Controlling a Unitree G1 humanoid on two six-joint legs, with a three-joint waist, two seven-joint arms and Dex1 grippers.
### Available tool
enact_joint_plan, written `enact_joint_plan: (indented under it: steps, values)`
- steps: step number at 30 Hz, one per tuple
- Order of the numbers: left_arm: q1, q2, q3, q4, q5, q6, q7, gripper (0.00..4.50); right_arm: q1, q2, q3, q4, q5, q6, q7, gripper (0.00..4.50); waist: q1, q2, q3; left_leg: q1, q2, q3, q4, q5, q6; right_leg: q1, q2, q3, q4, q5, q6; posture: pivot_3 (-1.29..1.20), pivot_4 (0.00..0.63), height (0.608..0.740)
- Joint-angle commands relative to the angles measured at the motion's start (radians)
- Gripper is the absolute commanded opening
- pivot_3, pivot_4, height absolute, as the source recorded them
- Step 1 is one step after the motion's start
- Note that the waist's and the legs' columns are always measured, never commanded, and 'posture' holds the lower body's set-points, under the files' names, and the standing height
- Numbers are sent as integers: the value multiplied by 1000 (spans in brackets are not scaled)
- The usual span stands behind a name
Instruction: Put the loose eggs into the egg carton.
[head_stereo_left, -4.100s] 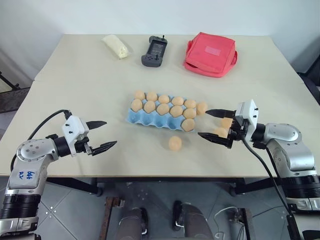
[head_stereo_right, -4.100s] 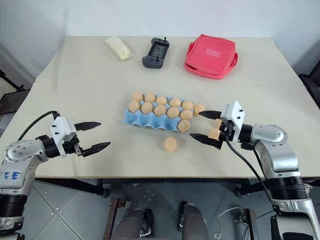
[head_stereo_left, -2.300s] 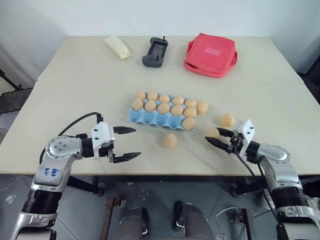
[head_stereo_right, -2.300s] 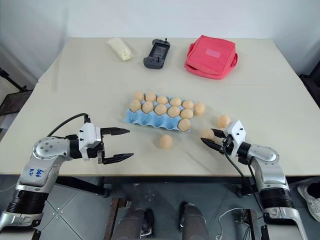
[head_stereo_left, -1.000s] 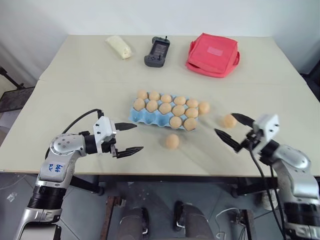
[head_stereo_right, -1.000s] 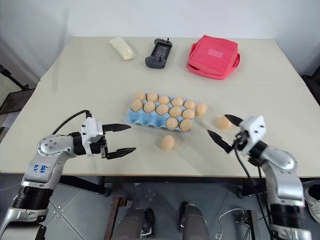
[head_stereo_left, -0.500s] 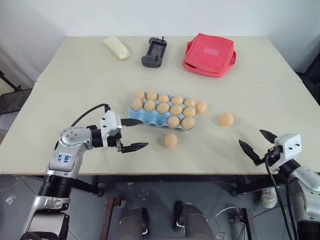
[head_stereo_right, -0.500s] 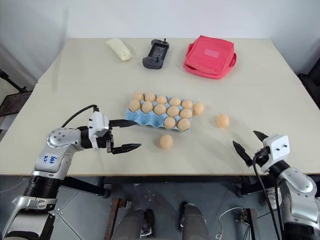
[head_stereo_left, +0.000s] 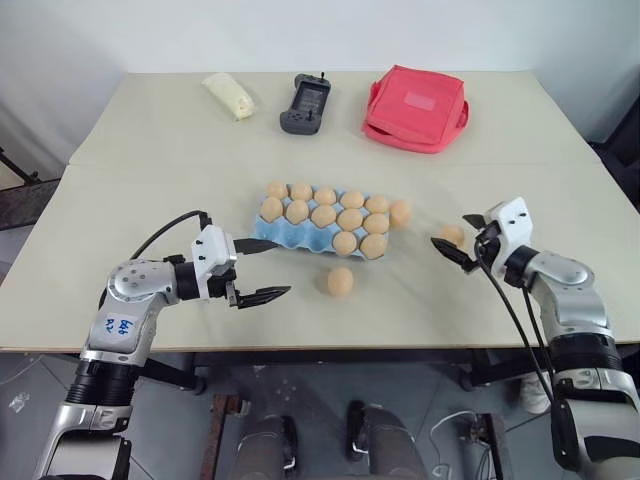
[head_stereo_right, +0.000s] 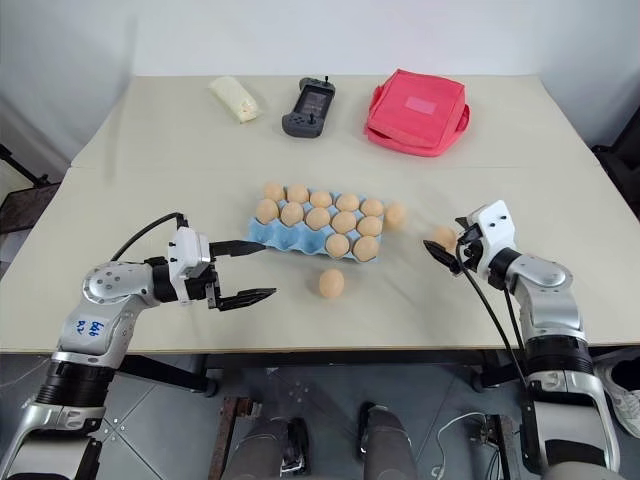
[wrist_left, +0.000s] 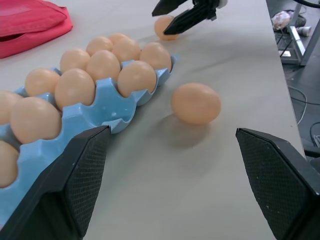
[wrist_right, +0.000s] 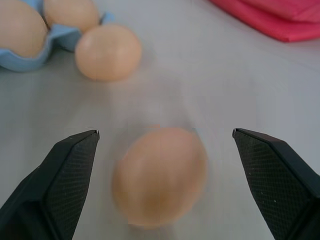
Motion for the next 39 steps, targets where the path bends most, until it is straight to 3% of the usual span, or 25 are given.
enact_joint_plan:
  steps: [1, 5, 11, 15, 18, 24, 28, 32, 39]
  values:
    - [26, 20, 38, -65, -17, 7, 20, 4273, -31, -1, 0, 41, -2, -68, 32, 3529, -1, 0, 0, 0, 0, 0, 0, 0, 0, 0, 0, 0, 0, 0, 0, 0, 150, 740]
    - [65, 31, 74, -81, -26, 17, 45, 4273, -16, 18, 2, -51, 54, -47, 121, 2233, -4, 0, 0, 0, 0, 0, 0, 0, 0, 0, 0, 1, 0, 0, 1, 0, 150, 740]
    - [112, 48, 113, -69, -26, 10, 63, 4273, 4, 63, 67, -369, 129, 135, 182, 2233, -4, 0, 0, 1, 1, 0, 0, -3, -2, -1, 0, 1, 2, 1, -1, 0, 150, 740]
    - [132, 50, 125, -56, -23, 9, 65, 4273, -49, 154, 149, -508, 137, 267, 138, 2233, -4, 0, 0, 1, 2, 0, 0, -4, -3, -1, 0, 1, 2, 2, -2, 0, 150, 740]
    - [136, 47, 126, -46, -21, 7, 68, 4273, -96, 231, 233, -499, 79, 296, 97, 2233, -3, 0, 0, 1, 2, 0, 0, -4, -3, -2, 0, 1, 2, 2, -3, 0, 150, 740]
    - [135, 37, 111, -57, -19, 14, 78, 4273, -211, 403, 332, -288, -37, 210, -3, 2233, -4, 0, 0, -1, 2, 1, -2, -3, -4, -3, 0, 1, 0, 2, -3, 0, 150, 740]
    - [139, 45, 115, -75, -26, 24, 80, 4273, -234, 414, 330, -254, -39, 226, 6, 3261, -2, 0, 0, -2, 1, 0, -3, -1, -7, -3, 0, 0, 2, 3, -2, 0, 150, 740]
    - [149, 51, 123, -91, -32, 33, 82, 4273, -217, 363, 297, -360, -6, 273, 31, 4489, -3, 0, 0, -2, 1, 2, -3, -2, -6, -3, 0, 1, 0, 4, 0, 0, 150, 740]
    - [128, 37, 103, -75, -32, 39, 76, 4273, -90, 216, 217, -636, 74, 416, 54, 4489, -1, 0, 0, -2, 1, 1, -5, -5, -3, -3, 0, 0, -3, 4, 0, 0, 150, 740]
